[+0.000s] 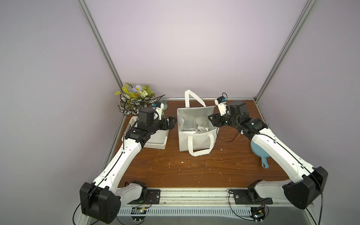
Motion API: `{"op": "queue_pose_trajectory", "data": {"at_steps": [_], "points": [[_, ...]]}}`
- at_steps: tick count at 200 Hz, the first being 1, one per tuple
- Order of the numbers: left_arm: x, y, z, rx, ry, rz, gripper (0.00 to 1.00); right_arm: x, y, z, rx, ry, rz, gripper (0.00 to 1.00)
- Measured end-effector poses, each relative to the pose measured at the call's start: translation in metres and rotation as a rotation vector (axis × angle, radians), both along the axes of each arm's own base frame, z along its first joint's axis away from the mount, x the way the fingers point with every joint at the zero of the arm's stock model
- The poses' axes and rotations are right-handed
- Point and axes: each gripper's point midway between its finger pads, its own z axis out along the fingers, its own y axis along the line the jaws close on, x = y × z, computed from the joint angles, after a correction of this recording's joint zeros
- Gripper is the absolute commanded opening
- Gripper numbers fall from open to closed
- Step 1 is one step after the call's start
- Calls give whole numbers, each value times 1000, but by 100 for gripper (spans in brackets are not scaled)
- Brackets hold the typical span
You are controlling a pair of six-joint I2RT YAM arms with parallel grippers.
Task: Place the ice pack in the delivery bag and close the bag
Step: Place the delivery bag at the center of the board.
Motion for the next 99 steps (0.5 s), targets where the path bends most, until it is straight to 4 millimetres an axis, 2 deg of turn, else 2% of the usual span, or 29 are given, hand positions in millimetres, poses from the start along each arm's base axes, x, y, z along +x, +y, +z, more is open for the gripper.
{"op": "queue_pose_trajectory", "data": {"at_steps": [32,51,74,99], "points": [[26,25,-2,-60,-15,57,99,-27,-17,40,47,-94,-21,62],[35,23,-2,-80,-31,37,96,-42,-22,54,72,-127,-24,63],[34,13,6,-102,-69,-30,90,-45,-16,52,78,-111,-22,62],[30,2,18,-124,-115,-111,84,-36,-1,28,48,-44,-15,60]]}}
